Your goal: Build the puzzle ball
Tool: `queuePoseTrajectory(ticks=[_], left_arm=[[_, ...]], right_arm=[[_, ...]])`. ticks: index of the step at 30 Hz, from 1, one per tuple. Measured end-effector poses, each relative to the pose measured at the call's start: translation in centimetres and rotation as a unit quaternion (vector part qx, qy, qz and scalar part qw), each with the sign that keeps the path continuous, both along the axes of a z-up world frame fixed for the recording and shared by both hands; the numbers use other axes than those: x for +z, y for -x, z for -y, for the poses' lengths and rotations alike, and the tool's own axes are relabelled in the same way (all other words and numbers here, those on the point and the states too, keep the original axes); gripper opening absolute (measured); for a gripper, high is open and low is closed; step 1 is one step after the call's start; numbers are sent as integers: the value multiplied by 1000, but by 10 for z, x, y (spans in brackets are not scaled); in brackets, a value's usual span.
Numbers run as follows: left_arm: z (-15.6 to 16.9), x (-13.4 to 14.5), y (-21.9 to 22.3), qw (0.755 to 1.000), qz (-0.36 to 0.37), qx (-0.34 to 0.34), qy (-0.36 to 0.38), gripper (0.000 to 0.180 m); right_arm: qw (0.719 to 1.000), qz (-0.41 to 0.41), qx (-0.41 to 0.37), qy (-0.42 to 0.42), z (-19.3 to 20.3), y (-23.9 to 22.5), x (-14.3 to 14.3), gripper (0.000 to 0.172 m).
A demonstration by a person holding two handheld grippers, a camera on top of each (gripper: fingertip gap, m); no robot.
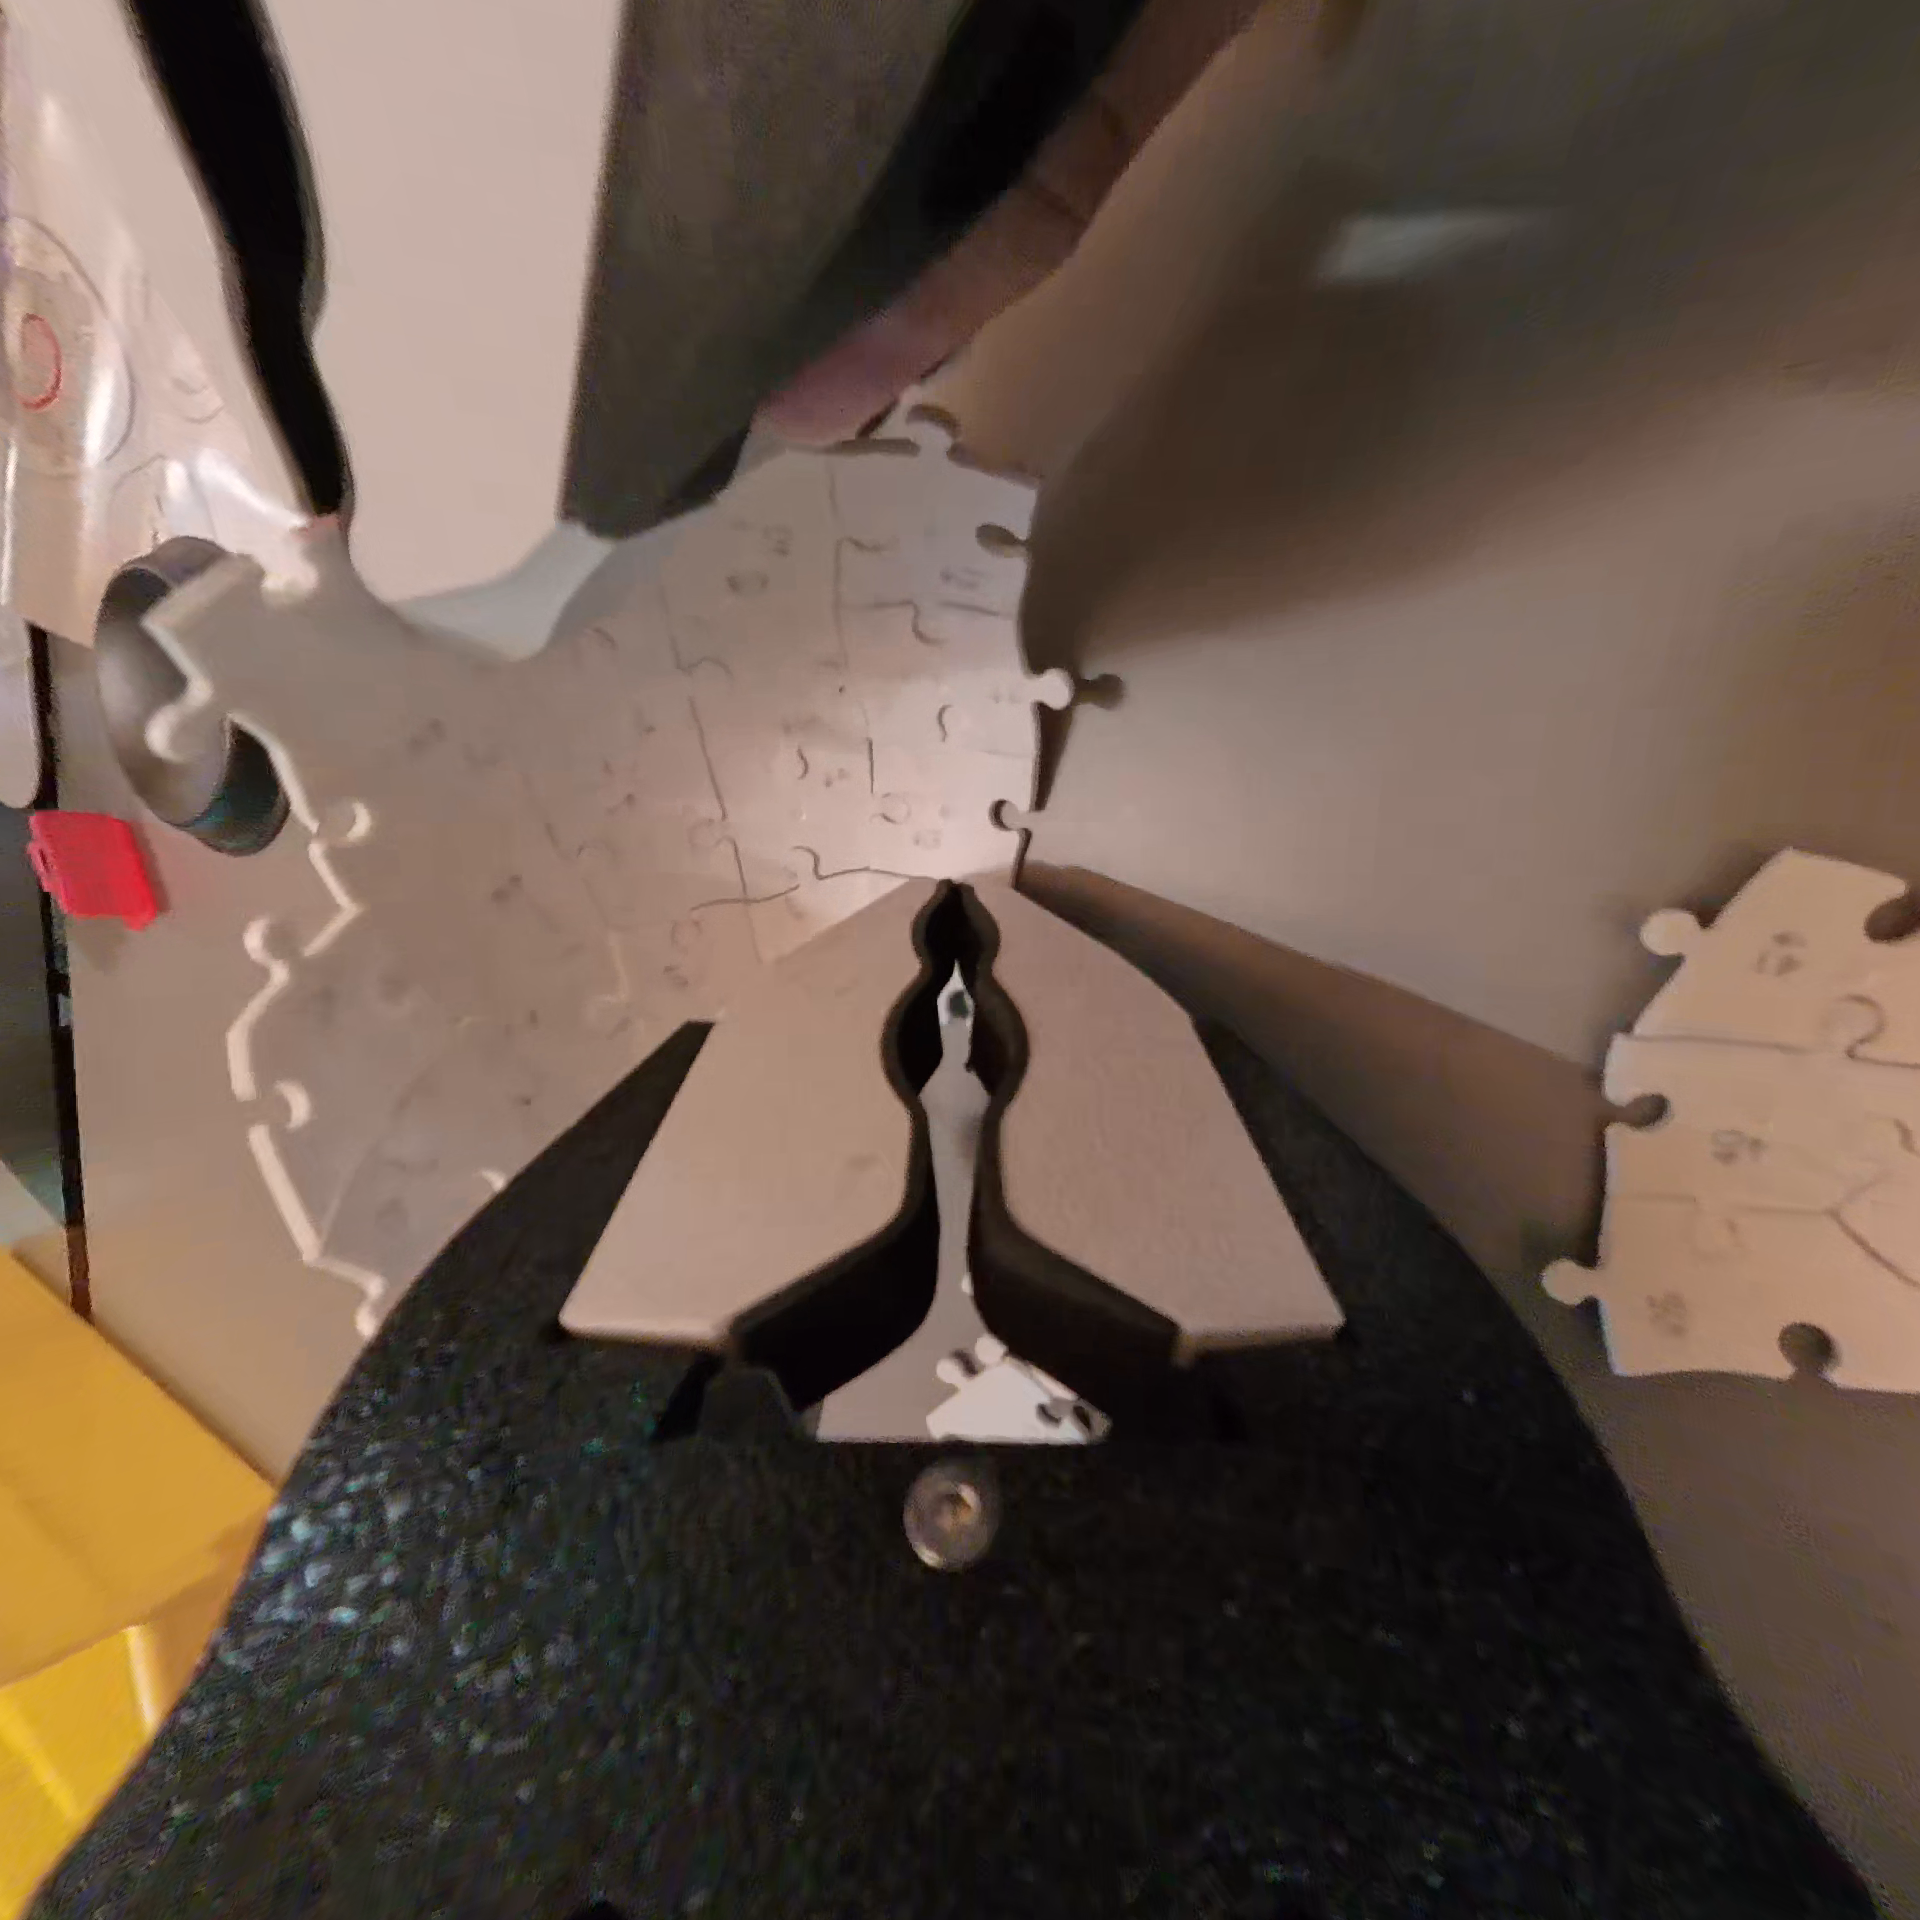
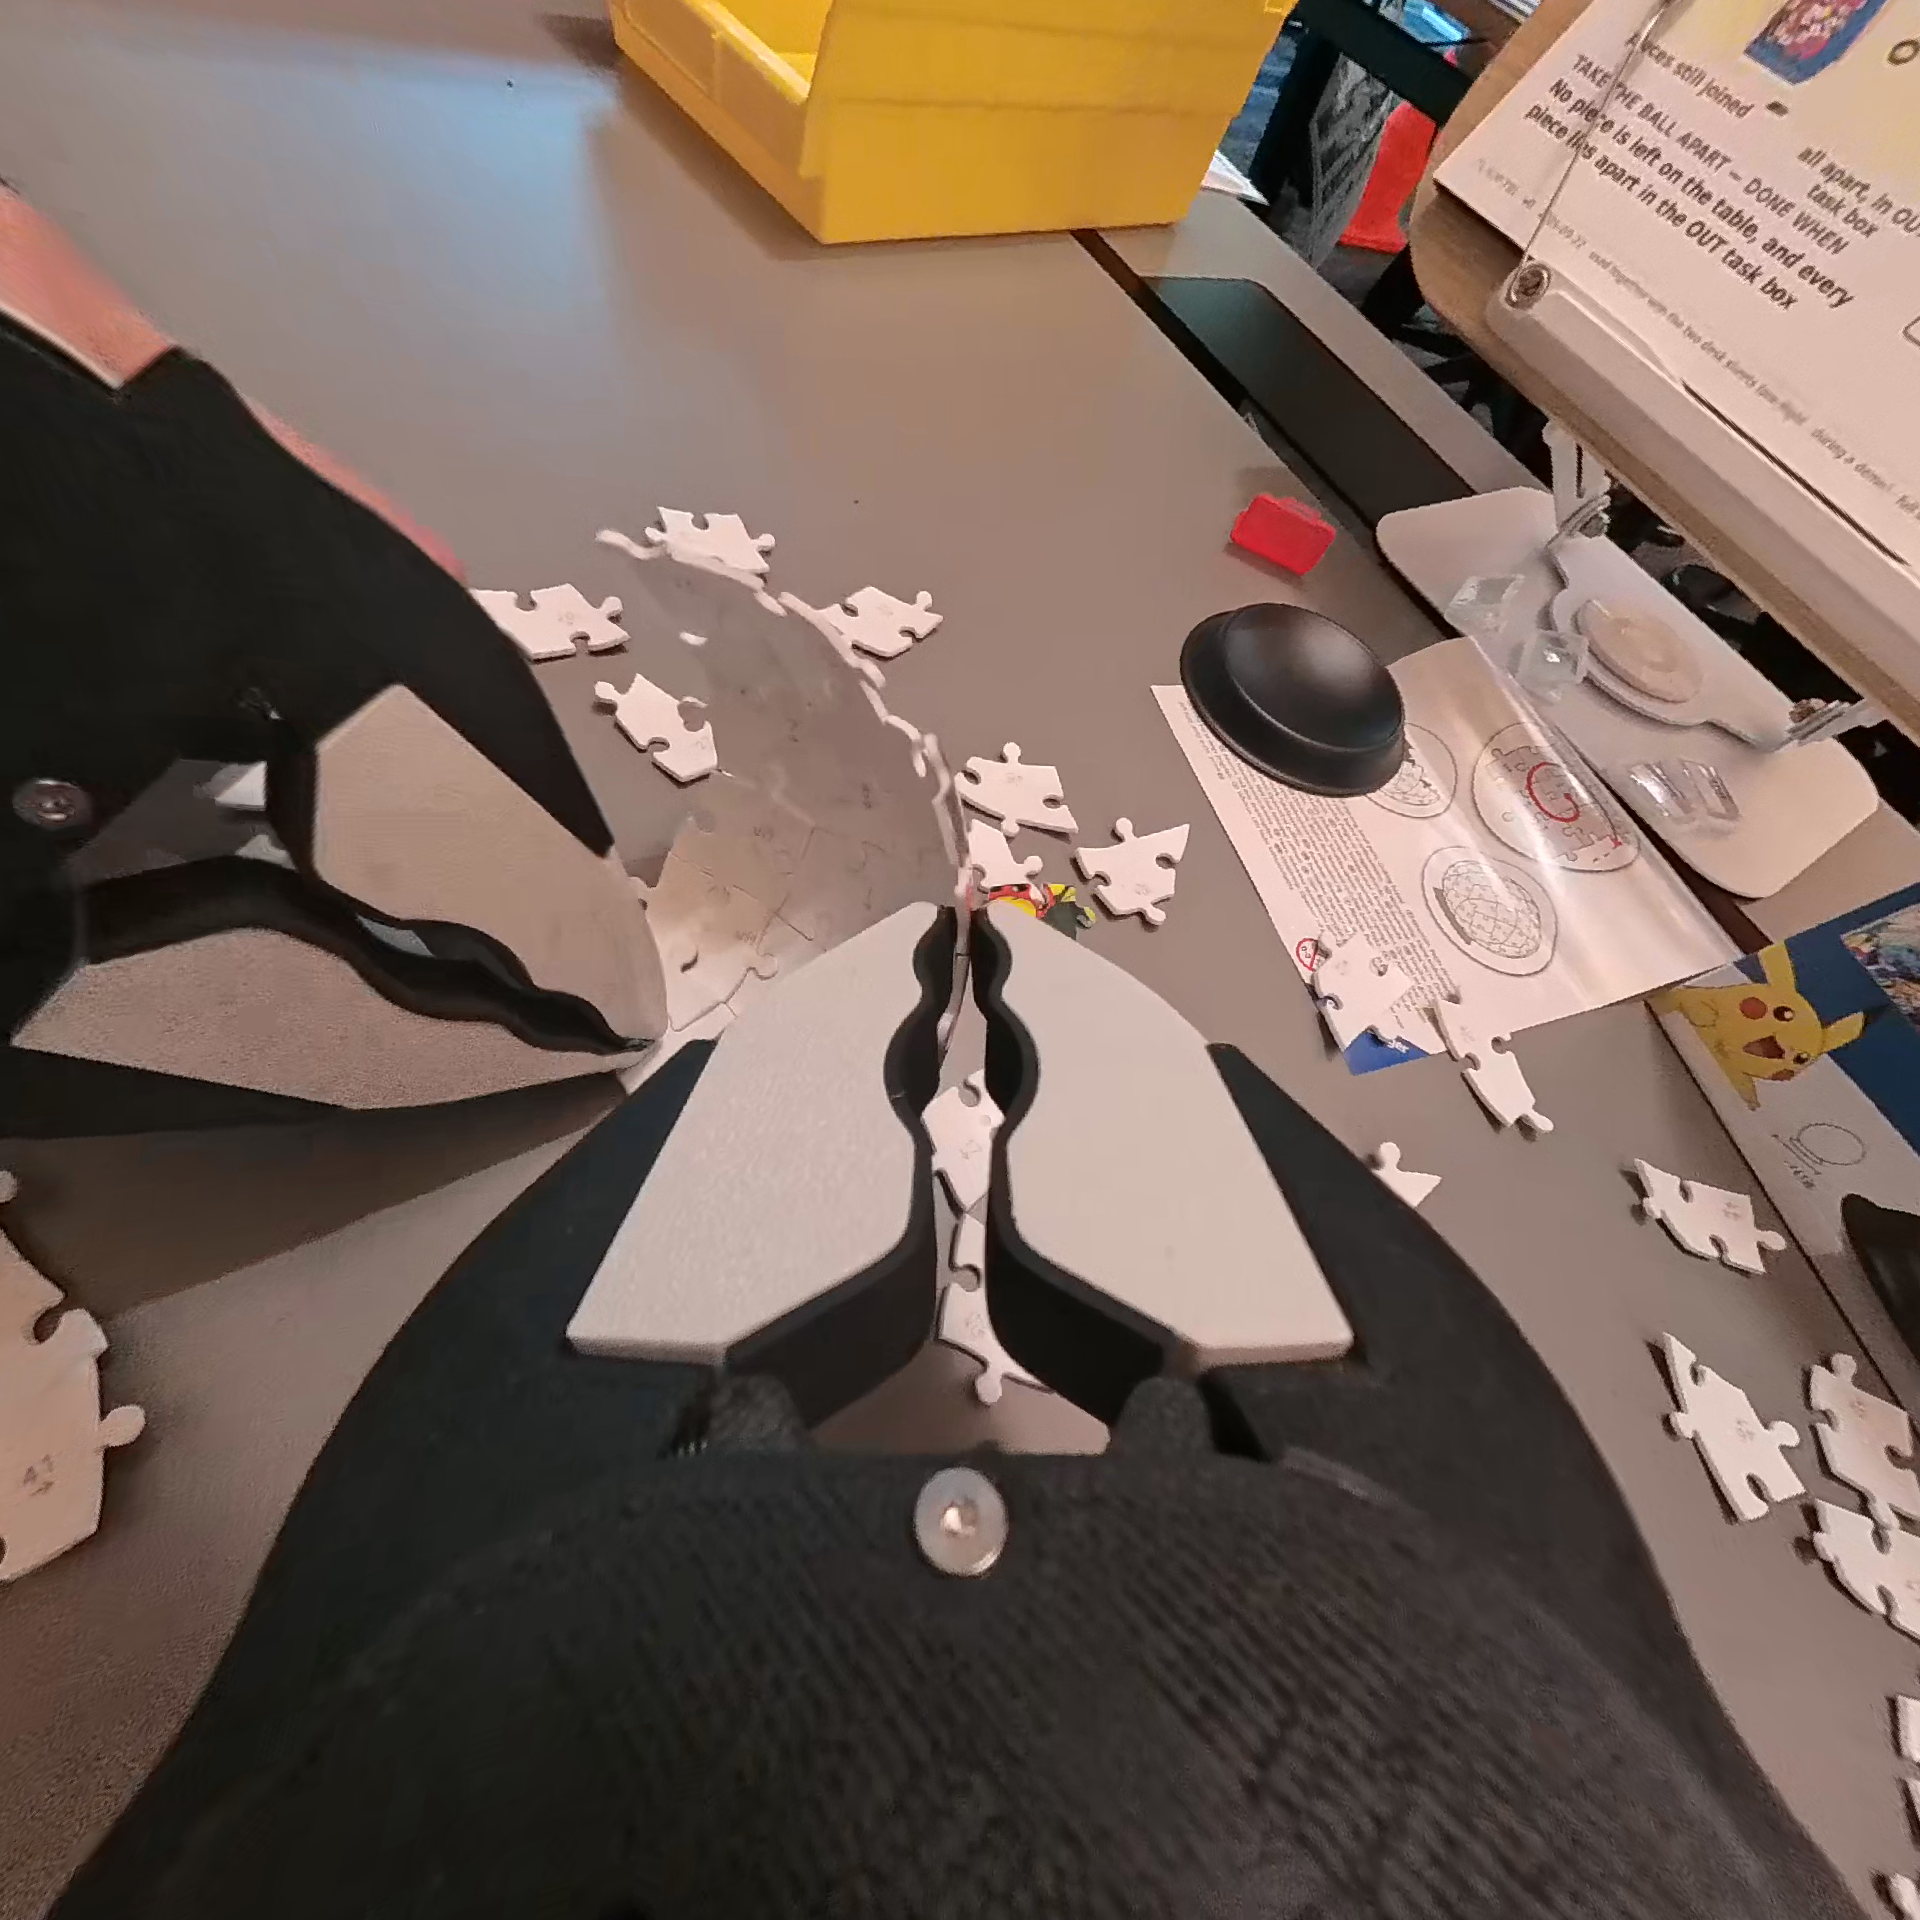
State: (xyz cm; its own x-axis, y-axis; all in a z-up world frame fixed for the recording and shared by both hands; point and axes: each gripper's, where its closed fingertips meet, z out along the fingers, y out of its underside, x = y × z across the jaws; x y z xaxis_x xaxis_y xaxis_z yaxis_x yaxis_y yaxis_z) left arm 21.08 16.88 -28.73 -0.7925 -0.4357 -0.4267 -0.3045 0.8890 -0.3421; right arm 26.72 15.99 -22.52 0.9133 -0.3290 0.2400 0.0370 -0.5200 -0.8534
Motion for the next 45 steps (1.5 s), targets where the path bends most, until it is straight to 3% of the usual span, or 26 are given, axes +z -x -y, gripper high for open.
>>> queuePoseTrajectory(ticks=[6, 8, 12, 20, 26, 31, 36, 40, 45], left_arm=[[-3, 2, -3, 999, 29, 13, 41, 0], [-14, 11, -9, 994, 69, 63, 65, 0], [-21, 25, -8, 978, 74, 126, 146, 0], [-17, 3, -12, 991, 45, 92, 87, 0], [-17, 0, -15, 983, -2, 135, 124, 0], [-17, 1, -16, 996, 9, 84, 1, 0], [-15, 2, -19, 989, 15, 104, 101, 0], [-40, 18, -26, 977, 96, 152, 115, 0], [-21, 15, -20, 981, 79, 110, 142, 0]], right_arm=[[1000, 1, -4, -1, 1, -2, -1, 3], [1000, 1, -5, -1, 1, -2, -2, 3], [1000, 5, -8, -1, 1, -3, 0, 3], [1000, 1, -13, 1, 3, -6, -4, 3], [1000, -6, -19, -1, 4, -8, -5, 3], [1000, -7, -24, 0, 5, -9, -5, 4], [999, -14, -30, -8, 8, -12, -6, 3], [999, -20, -31, -11, 9, -13, -7, 4], [1000, -13, -28, -6, 8, -12, -6, 3]])
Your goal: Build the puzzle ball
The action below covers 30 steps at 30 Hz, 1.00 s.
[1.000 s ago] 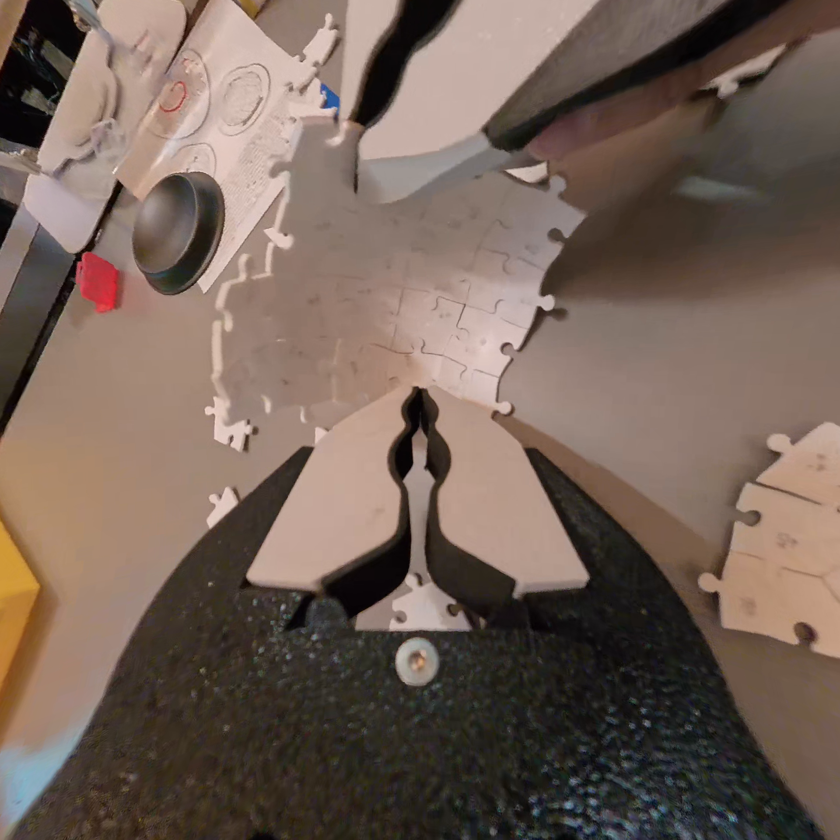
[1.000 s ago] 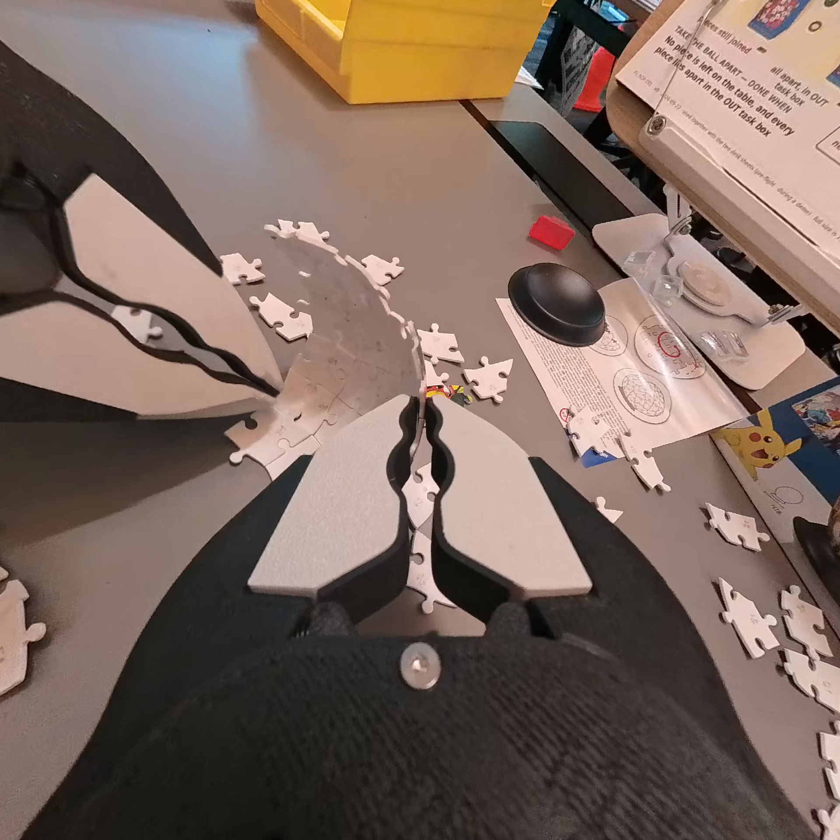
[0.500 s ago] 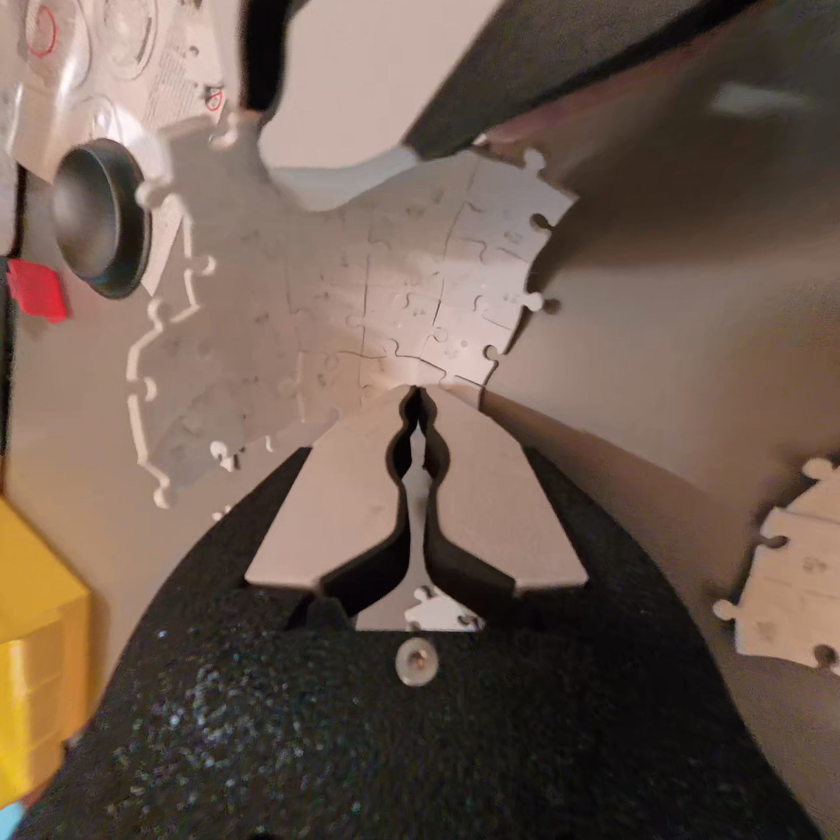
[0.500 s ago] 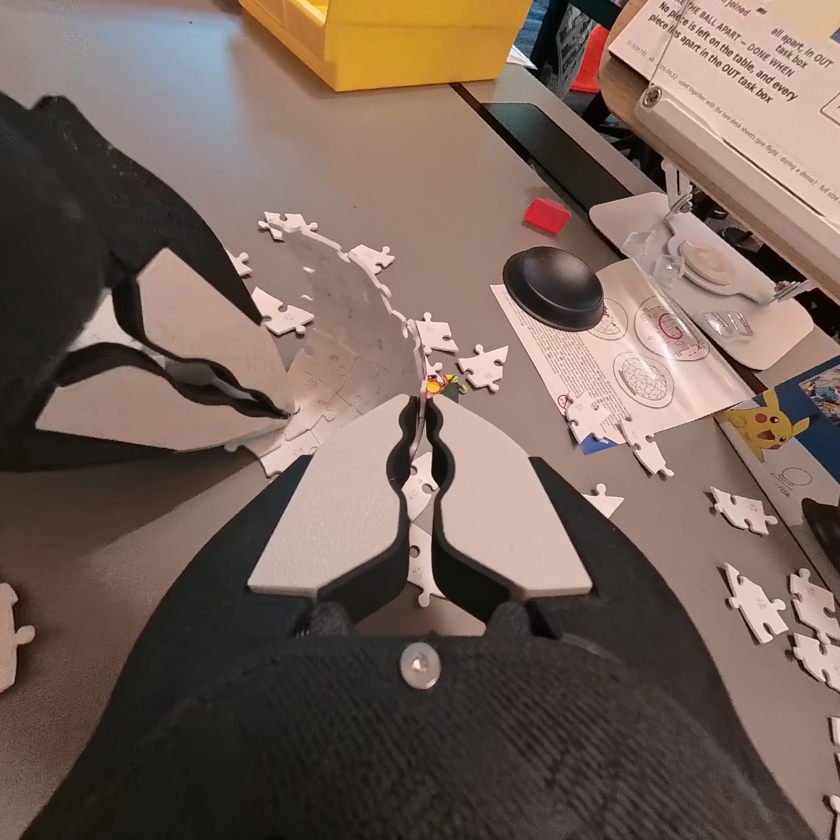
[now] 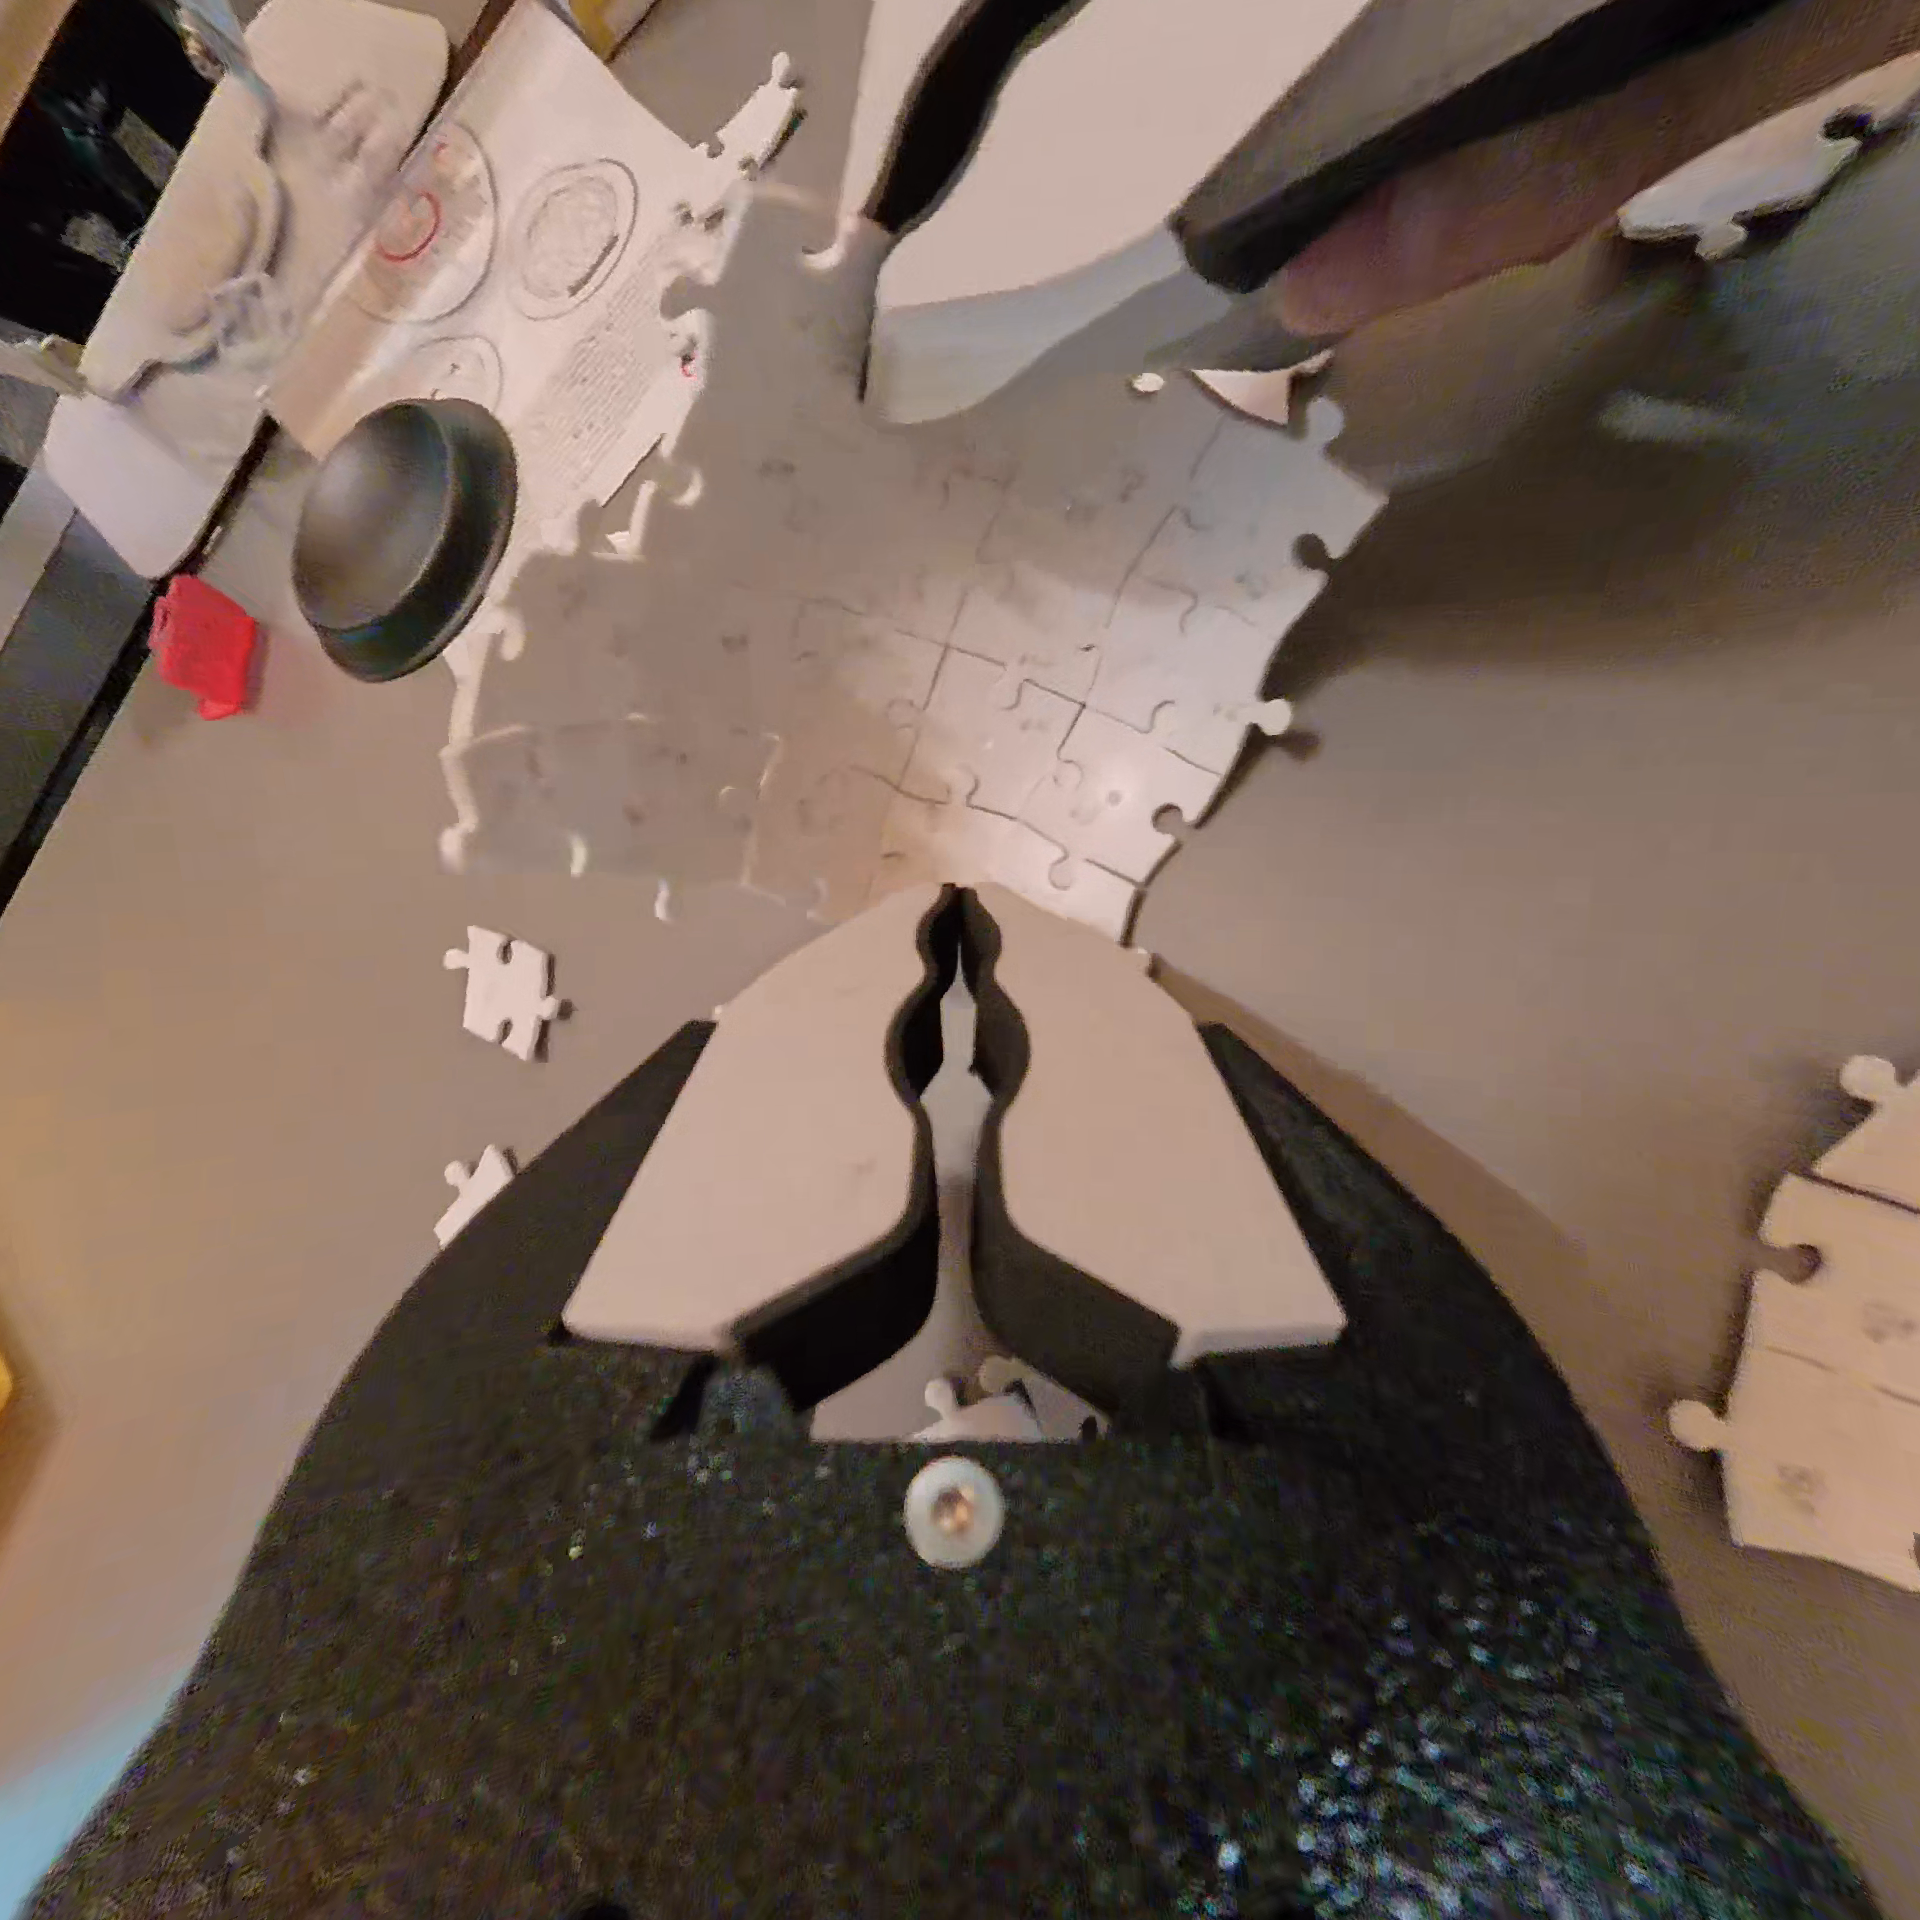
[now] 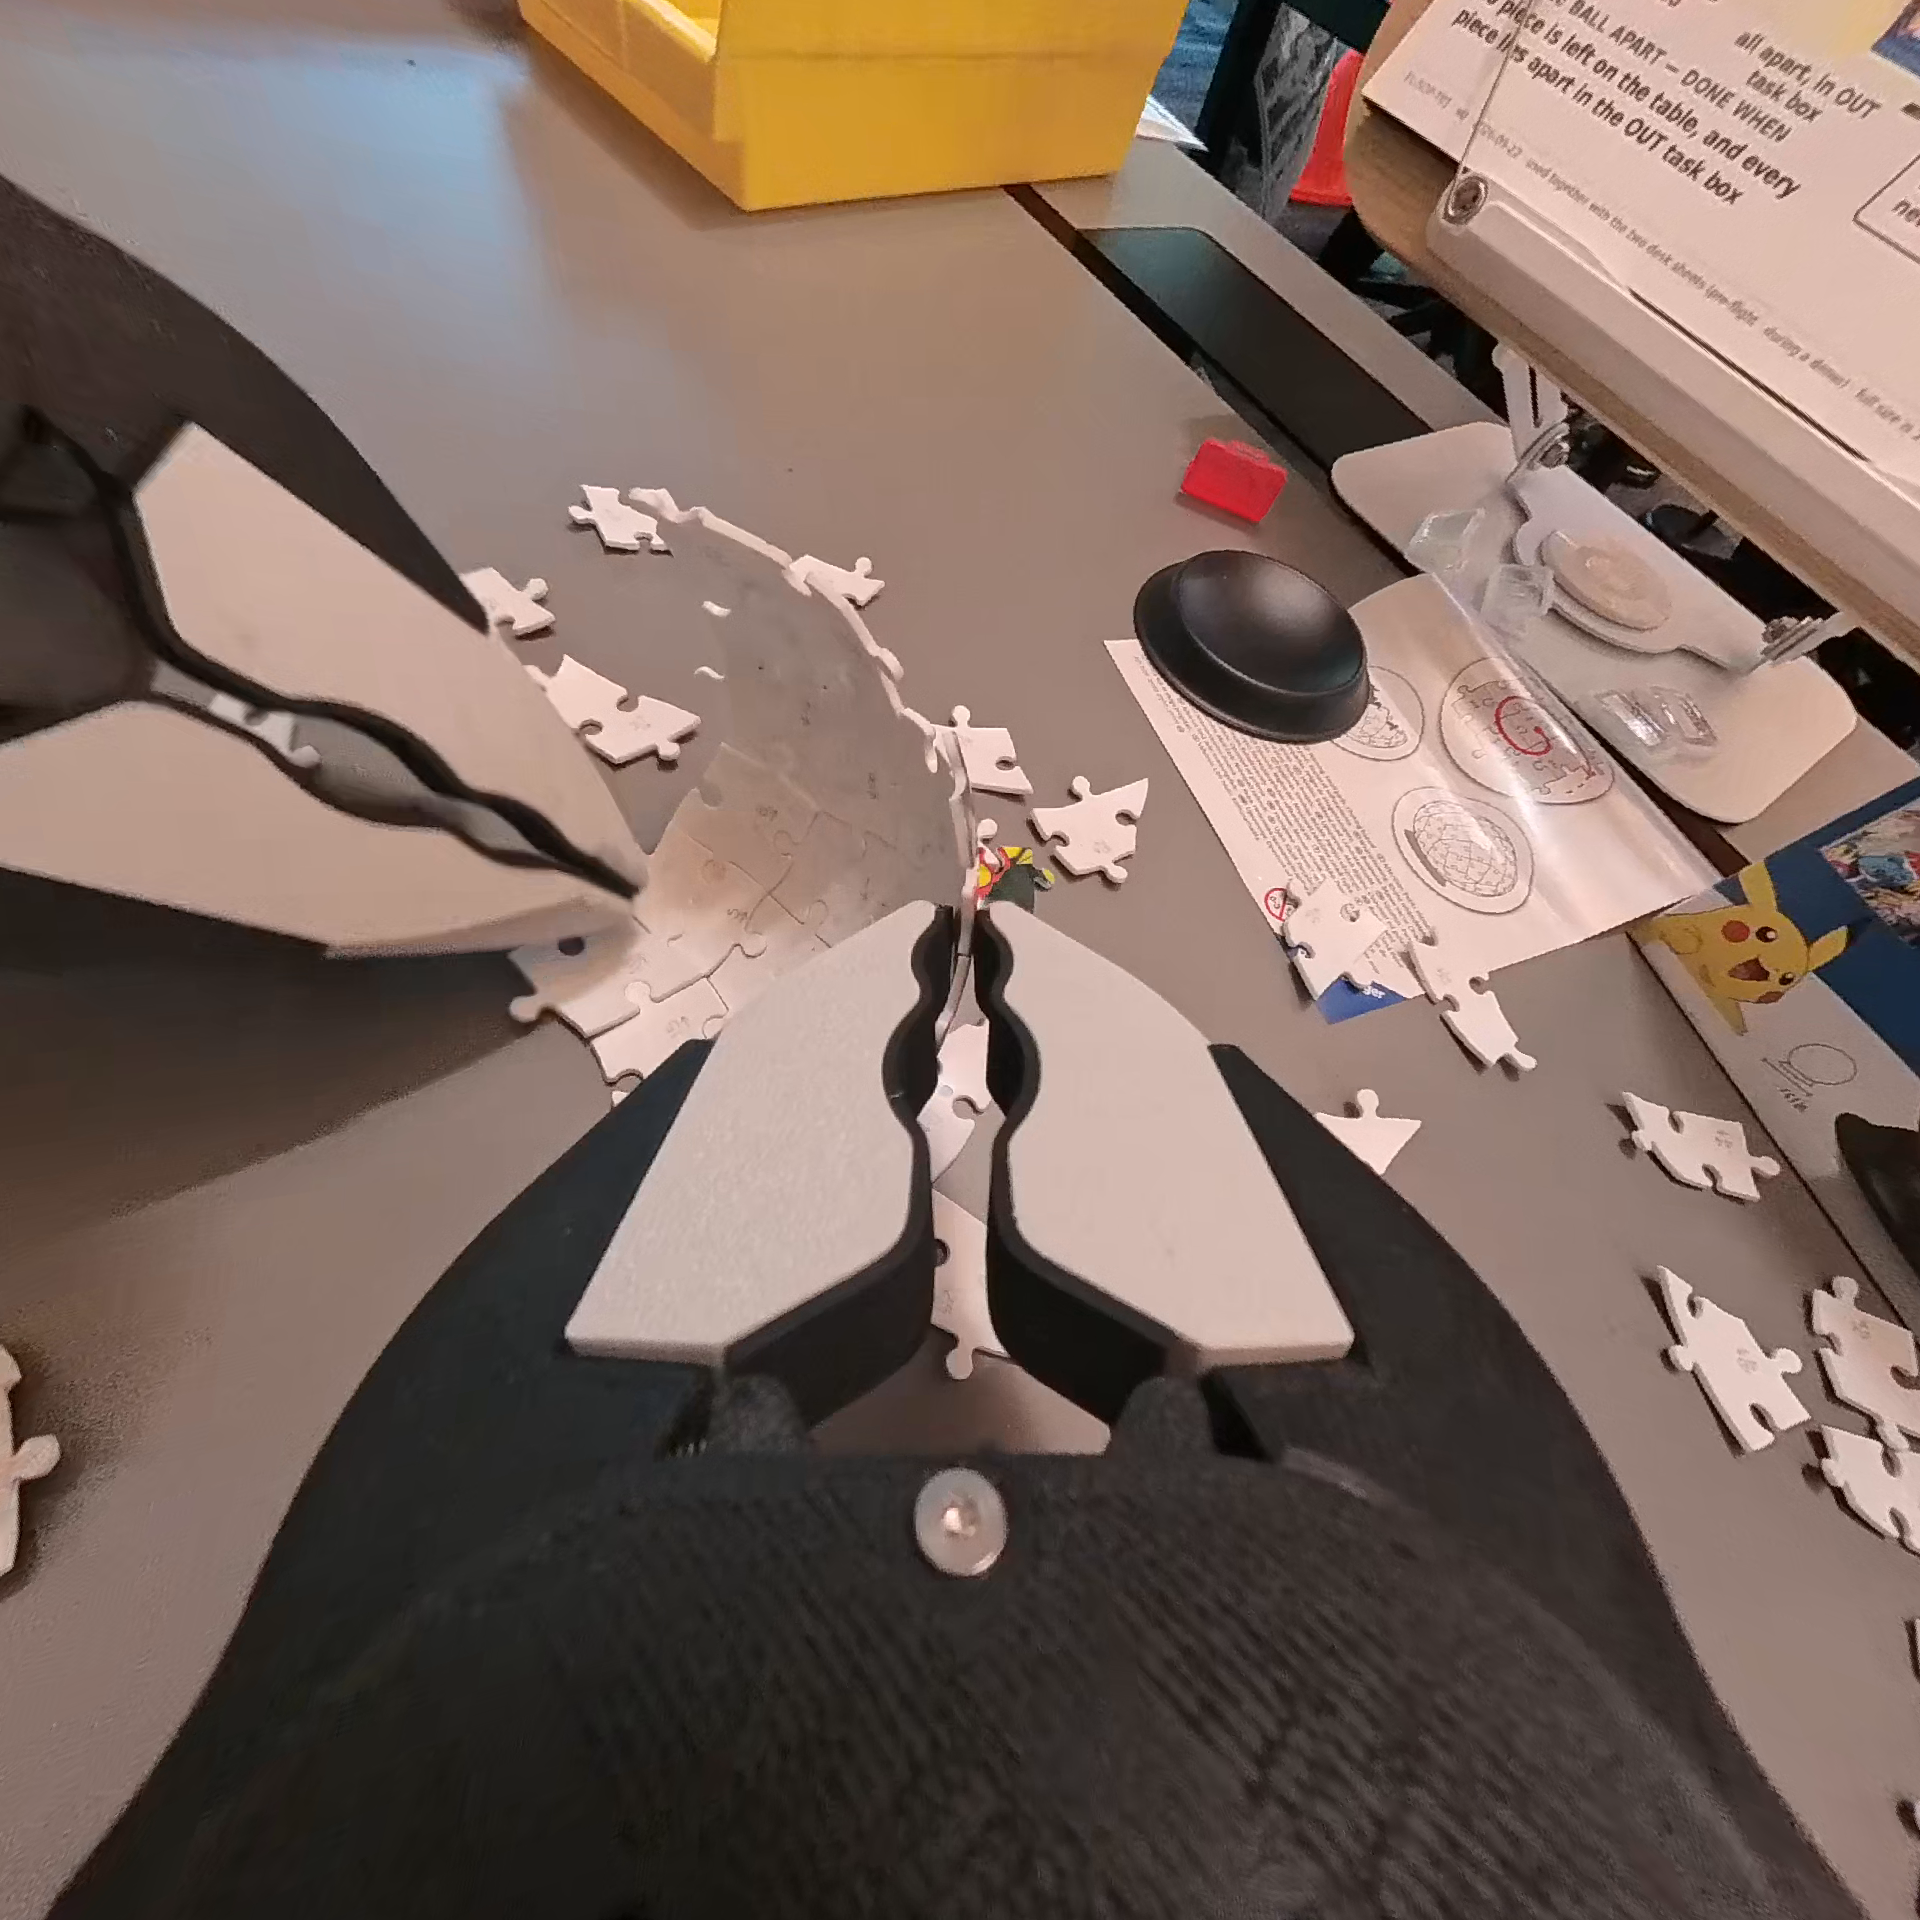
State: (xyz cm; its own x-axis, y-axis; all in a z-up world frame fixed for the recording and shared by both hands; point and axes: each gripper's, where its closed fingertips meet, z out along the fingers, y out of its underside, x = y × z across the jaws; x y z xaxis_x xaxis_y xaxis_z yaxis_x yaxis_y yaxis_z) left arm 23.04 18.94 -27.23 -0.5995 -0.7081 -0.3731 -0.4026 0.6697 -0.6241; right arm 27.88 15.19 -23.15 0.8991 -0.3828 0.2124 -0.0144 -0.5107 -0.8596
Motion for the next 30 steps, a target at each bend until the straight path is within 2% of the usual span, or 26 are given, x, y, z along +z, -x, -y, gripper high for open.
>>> queuePoseTrajectory(ticks=[3, 7, 11, 14, 17, 20, 23, 30], left_arm=[[6, -10, -2, 999, -11, -15, -32, 0], [10, -13, -3, 999, -28, -18, -39, 0], [9, -14, -4, 990, -21, -44, -134, 0], [10, -14, -4, 984, -1, -58, -171, 0], [10, -13, -5, 989, 3, -57, -136, 0], [1, -5, -9, 997, 35, -2, -69, 0], [10, -2, -1, 1000, 25, -5, 5, 0], [20, -12, 4, 999, -14, -50, -8, 0]], right_arm=[[1000, -1, 0, 0, 0, 0, -1, 4], [1000, -9, -1, -4, 1, -1, -1, 3], [1000, -8, -2, -1, 1, -1, -1, 4], [1000, -11, -2, -1, 2, -1, -1, 4], [1000, -10, -2, 0, 2, -1, -1, 4], [1000, -6, -2, 0, 2, -1, -2, 4], [1000, -9, -3, -2, 2, -2, -2, 4], [1000, -8, -2, -2, 2, -1, -1, 4]])
